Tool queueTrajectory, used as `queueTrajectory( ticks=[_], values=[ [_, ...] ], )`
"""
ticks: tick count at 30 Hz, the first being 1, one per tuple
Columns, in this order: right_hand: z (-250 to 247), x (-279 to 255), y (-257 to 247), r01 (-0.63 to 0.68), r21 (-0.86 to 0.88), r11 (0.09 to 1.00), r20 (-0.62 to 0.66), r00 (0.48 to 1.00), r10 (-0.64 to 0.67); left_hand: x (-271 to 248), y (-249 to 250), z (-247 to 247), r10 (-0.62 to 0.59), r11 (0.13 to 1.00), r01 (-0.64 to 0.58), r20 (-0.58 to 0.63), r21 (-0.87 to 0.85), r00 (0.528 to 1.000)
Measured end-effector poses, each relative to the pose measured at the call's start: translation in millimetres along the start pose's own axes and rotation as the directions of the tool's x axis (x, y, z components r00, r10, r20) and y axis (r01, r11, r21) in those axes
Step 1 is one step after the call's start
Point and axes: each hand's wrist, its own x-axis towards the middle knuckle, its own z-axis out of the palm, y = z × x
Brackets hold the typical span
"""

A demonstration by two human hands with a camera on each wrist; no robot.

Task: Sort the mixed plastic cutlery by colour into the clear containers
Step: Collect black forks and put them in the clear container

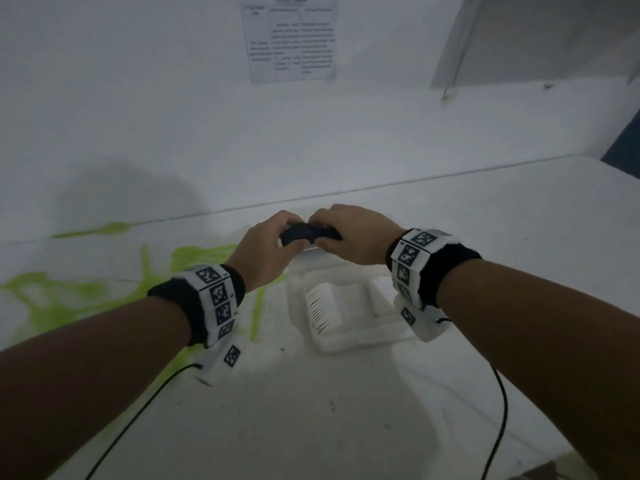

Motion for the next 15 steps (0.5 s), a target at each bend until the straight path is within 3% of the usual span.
queueTrajectory(
  ticks=[4, 7, 10, 15],
  values=[
    [-5, 18, 28, -0.004, -0.031, 1.0, 0.043, 0.999, 0.005, 26, 7, 9, -0.002, 0.987, -0.005, 0.043, 0.161, 0.999],
    [-5, 35, 47, -0.034, -0.009, 0.999, 0.085, 0.996, 0.035, 53, 3, 3, -0.102, 0.977, 0.085, 0.08, 0.193, 0.992],
    [-2, 51, 59, -0.037, -0.015, 0.999, 0.131, 0.991, 0.039, 80, -9, -3, -0.166, 0.922, 0.113, 0.116, 0.371, 0.979],
    [2, 71, 69, 0.018, -0.069, 0.997, 0.254, 0.967, 0.0, 114, -21, 6, -0.296, 0.831, 0.107, 0.271, 0.546, 0.916]
  ],
)
